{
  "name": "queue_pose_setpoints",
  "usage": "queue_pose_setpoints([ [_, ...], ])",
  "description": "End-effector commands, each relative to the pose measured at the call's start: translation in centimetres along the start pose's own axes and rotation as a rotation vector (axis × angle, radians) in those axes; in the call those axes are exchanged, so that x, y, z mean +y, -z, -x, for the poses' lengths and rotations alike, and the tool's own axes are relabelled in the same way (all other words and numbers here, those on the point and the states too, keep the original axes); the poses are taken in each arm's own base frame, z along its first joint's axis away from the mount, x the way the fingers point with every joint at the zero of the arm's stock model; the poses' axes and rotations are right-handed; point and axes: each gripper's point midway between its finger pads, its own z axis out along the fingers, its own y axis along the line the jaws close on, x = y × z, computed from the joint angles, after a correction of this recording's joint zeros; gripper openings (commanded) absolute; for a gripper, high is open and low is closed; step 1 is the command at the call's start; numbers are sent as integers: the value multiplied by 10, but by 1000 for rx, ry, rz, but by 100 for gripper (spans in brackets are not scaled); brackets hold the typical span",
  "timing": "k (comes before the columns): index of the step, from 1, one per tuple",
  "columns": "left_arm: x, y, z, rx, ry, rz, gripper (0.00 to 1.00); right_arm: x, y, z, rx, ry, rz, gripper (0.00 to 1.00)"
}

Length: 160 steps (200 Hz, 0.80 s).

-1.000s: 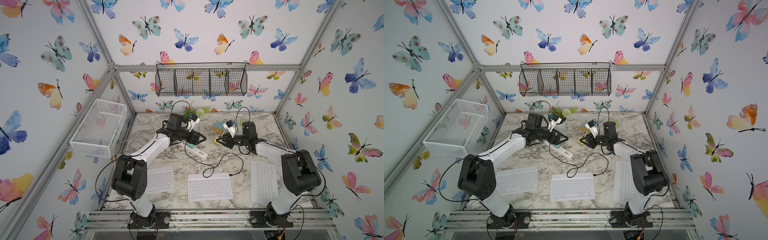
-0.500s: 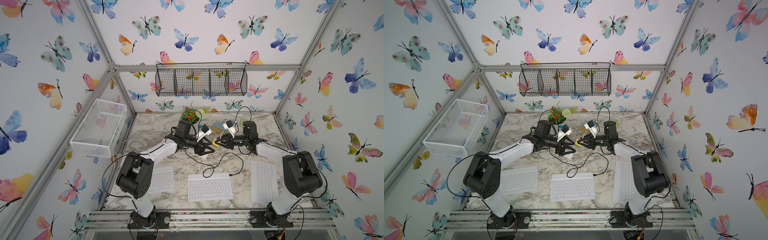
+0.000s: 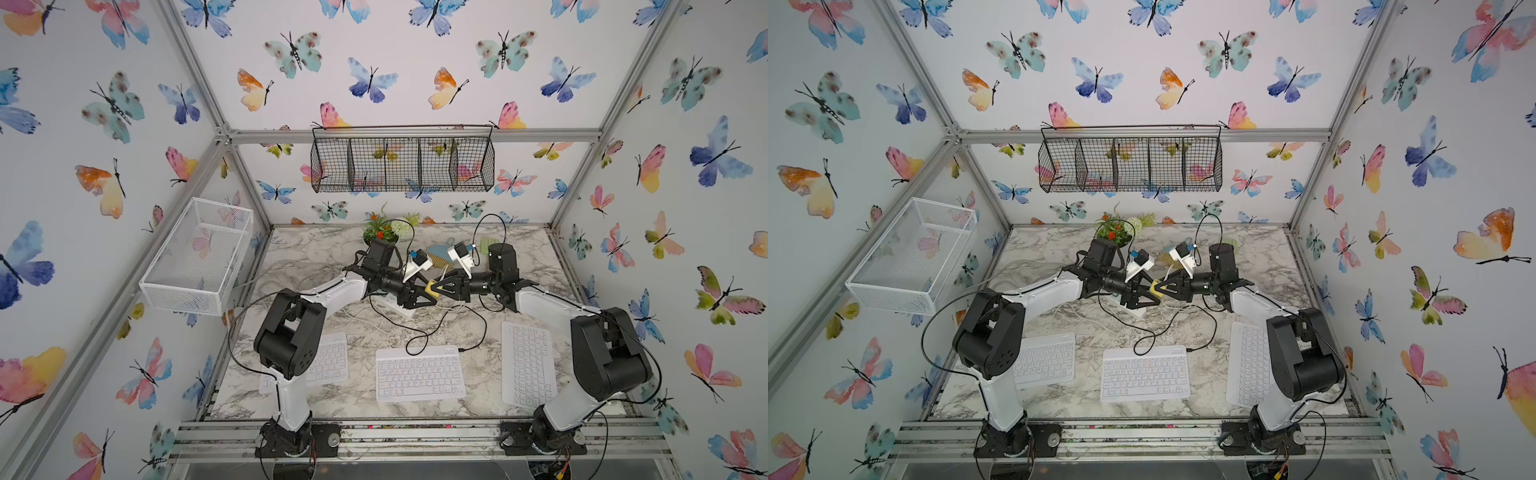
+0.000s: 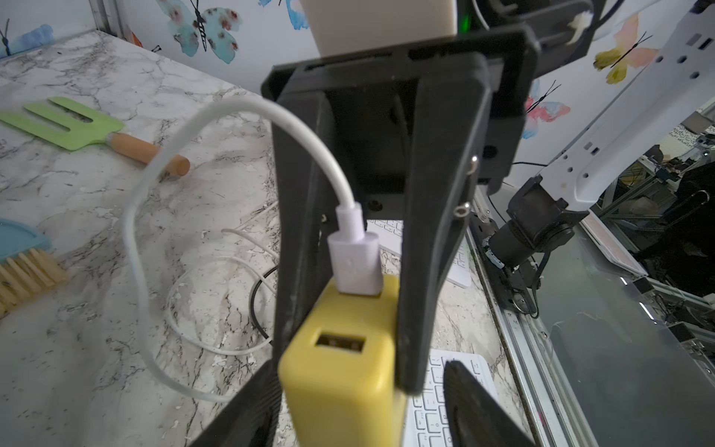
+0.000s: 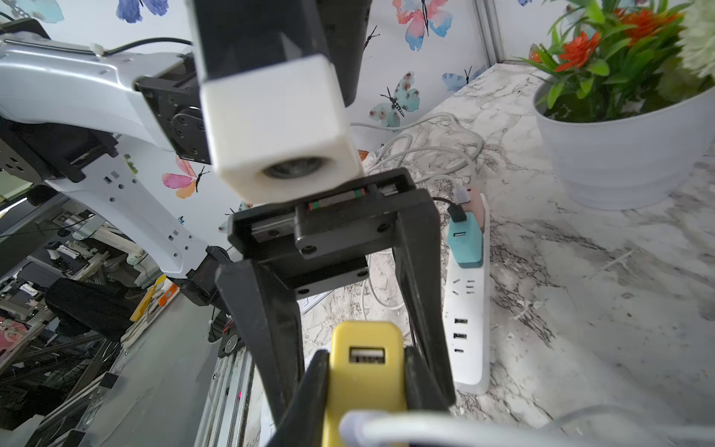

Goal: Unplug the wireless keyboard
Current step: Remove the power cord from the plug.

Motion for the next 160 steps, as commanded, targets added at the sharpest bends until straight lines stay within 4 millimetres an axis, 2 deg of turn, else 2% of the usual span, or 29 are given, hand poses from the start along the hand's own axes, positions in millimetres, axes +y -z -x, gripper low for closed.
queue_pose_setpoints([
  [1,-7,-3,8,-29,10,-71,67,13,2,2,1,33,36,21],
  [46,-17,-3,10,-46,19,-135,60,13,2,-2,7,46,40,20],
  [109,-13,-10,-1,-24,65,-147,48,19,3,1,-7,62,63,21],
  [160,-15,-12,5,-36,65,-170,38,21,1,-1,-3,56,81,21],
])
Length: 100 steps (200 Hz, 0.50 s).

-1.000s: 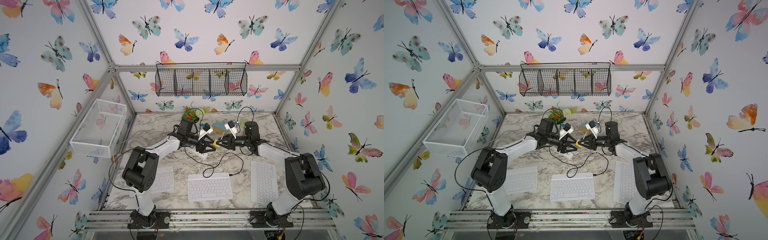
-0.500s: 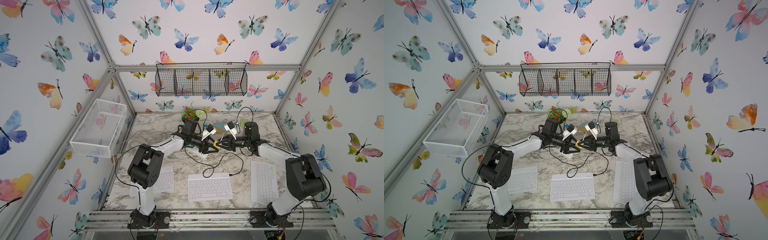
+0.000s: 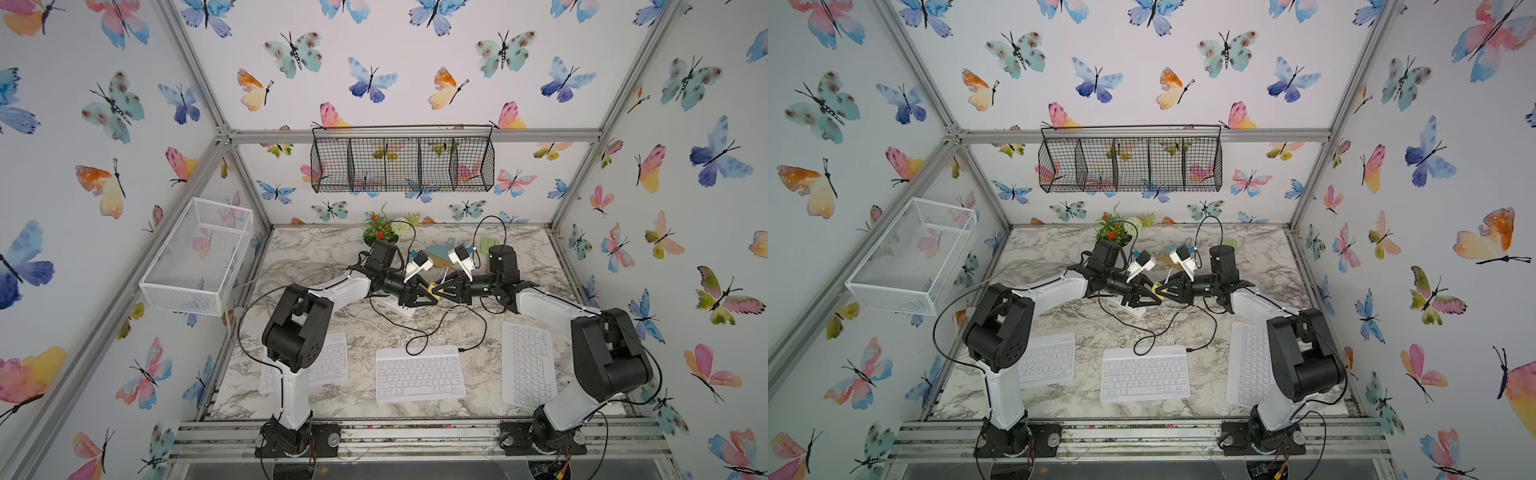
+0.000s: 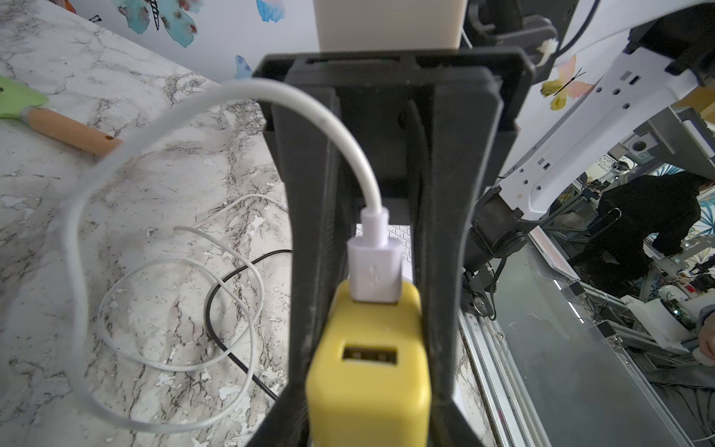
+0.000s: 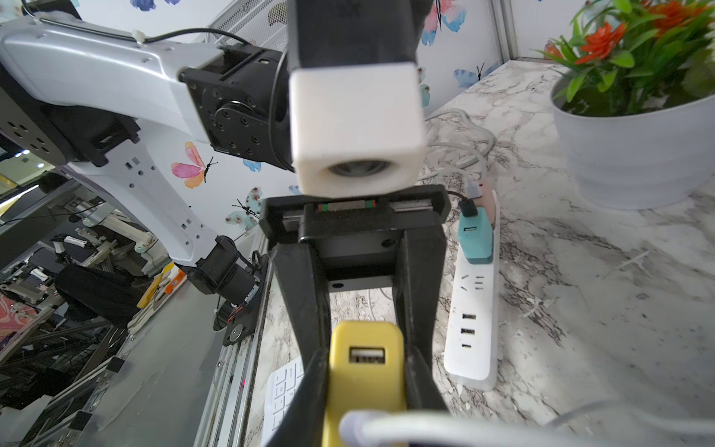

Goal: Unplug the wireless keyboard
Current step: Remove the power cord from the plug.

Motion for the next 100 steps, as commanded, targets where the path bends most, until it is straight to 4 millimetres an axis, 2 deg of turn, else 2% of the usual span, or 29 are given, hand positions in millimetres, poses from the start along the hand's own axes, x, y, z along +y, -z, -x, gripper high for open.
queue_pose_setpoints([
  [1,-7,-4,8,-13,-15,-45,38,15,0,6,-13,41,49,21],
  [54,-13,-7,7,-14,6,-82,17,15,-6,0,-2,24,71,23],
  [87,-10,-6,5,-7,6,-56,0,4,-6,1,0,5,-2,32],
  [100,-5,-6,4,1,4,-19,0,-3,-5,4,-9,-10,-52,36],
])
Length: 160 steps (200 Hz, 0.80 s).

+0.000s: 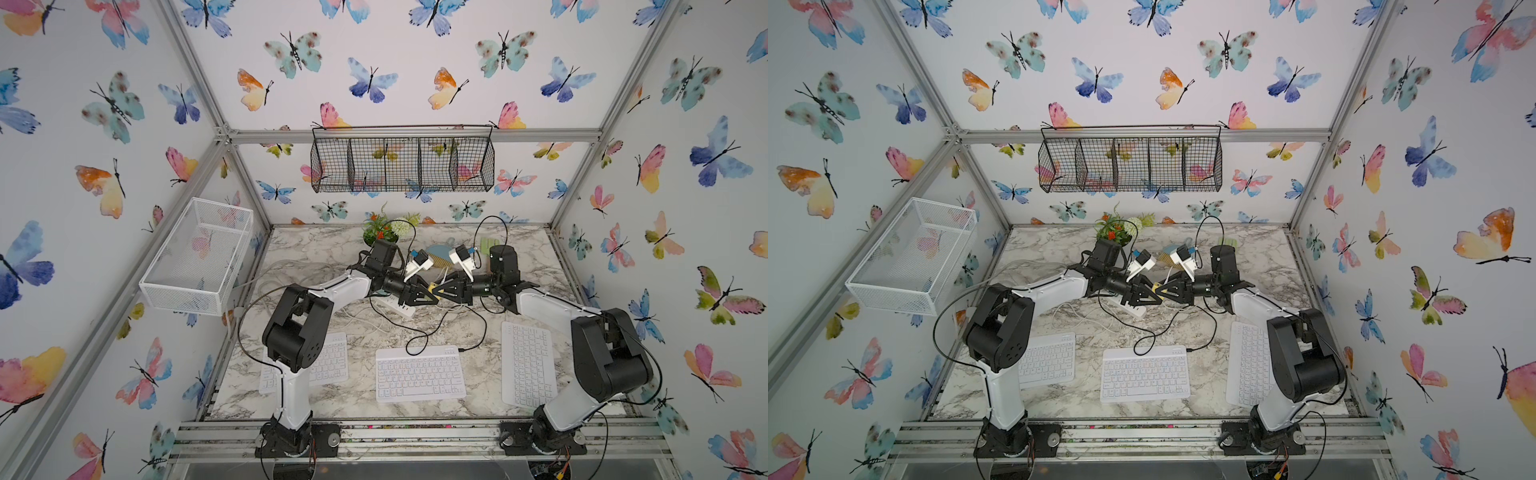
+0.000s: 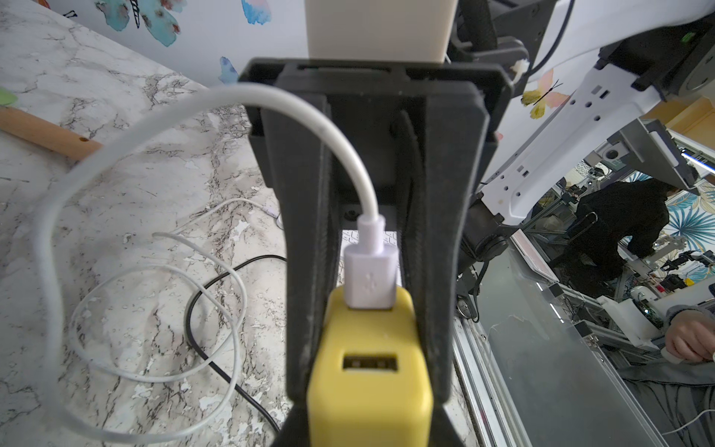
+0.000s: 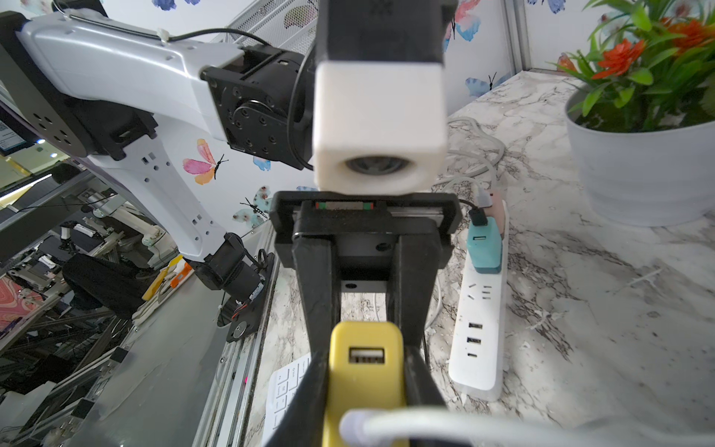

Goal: Unplug the wireless keyboard
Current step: Remove the power cord from the plug.

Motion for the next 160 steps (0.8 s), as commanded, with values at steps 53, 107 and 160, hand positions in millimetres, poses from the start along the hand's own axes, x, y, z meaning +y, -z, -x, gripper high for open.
queue_pose_setpoints([
  [53,29,-1,-4,5,-20,200,0,-30,10,14,-82,-49,-296,59],
  [107,60,8,1,-5,-56,487,0,-75,20,10,-136,-313,-502,56],
  [160,85,14,-5,36,-54,728,0,-100,24,-1,-184,-461,-604,54],
])
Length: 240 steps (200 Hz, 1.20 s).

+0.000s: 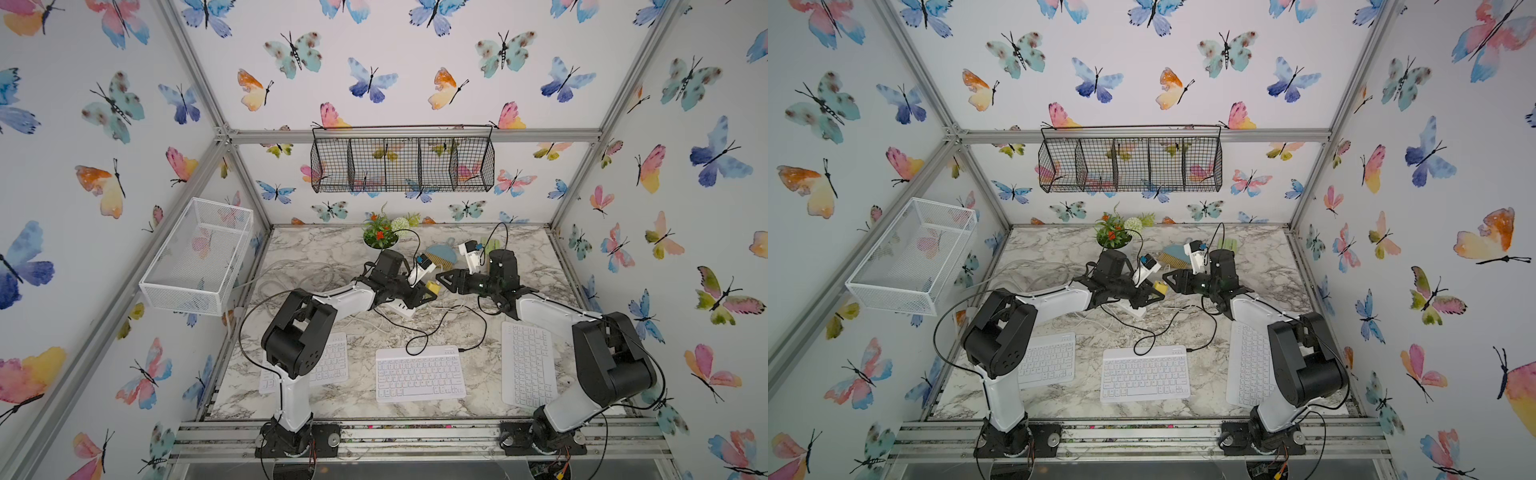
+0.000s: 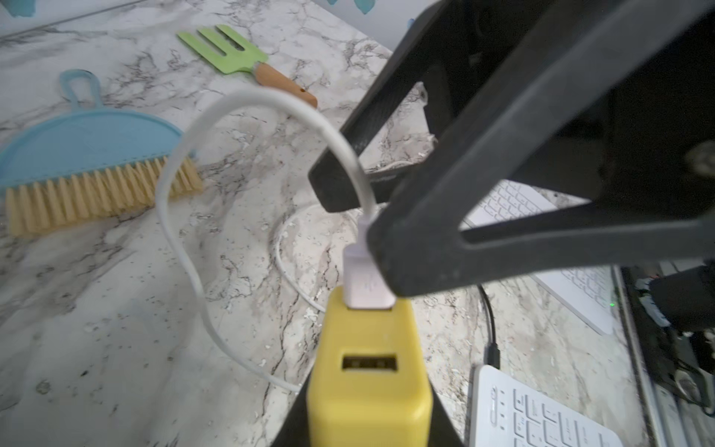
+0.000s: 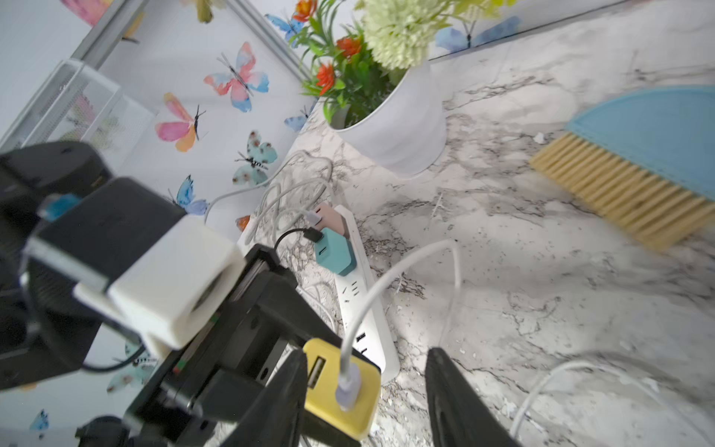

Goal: Unplug the wireless keyboard
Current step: Remove the power cord from the plug.

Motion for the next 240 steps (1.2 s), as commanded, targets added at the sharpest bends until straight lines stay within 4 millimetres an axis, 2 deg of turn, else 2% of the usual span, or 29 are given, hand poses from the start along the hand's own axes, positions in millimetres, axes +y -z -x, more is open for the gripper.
queue_pose_setpoints([
  [1,15,7,18,-37,-37,154,0,-10,-9,7,-28,-80,-52,53],
  [63,21,-1,12,11,-24,186,0,-8,-20,-1,-13,-109,-34,45],
  [115,20,-7,4,51,-28,186,0,-7,-30,-7,10,-114,-30,28],
  [159,18,-13,-4,84,-33,174,0,-9,-33,-10,18,-121,-35,17],
  [201,15,-15,-10,104,-47,181,0,-15,-34,-12,17,-140,-59,3],
  [240,10,-13,-15,106,-30,178,0,-23,-27,-3,-62,-194,-98,2],
])
